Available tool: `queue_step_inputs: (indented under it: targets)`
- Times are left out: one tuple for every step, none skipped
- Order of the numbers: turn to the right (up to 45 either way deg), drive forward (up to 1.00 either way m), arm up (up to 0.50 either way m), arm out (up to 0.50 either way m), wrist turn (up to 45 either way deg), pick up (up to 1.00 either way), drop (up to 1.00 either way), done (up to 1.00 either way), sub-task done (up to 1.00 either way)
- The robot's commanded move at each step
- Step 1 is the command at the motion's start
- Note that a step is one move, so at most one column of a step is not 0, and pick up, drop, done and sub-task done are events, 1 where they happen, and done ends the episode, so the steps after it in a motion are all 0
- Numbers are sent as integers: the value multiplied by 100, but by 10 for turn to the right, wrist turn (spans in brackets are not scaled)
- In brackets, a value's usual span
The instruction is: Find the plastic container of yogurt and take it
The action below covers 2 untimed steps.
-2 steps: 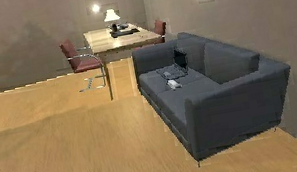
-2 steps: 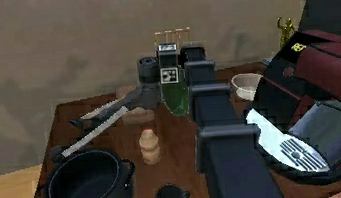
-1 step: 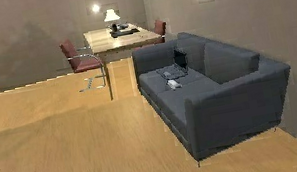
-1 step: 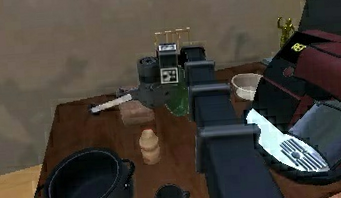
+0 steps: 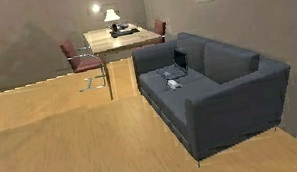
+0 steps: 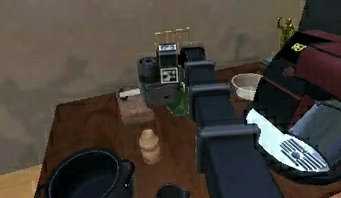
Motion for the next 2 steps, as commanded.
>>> queue_step_inputs:
  targets:
    - [0,0,-28,0,0,0,0,0,0]
    - [0,0,0,0,0,100,0,0,0]
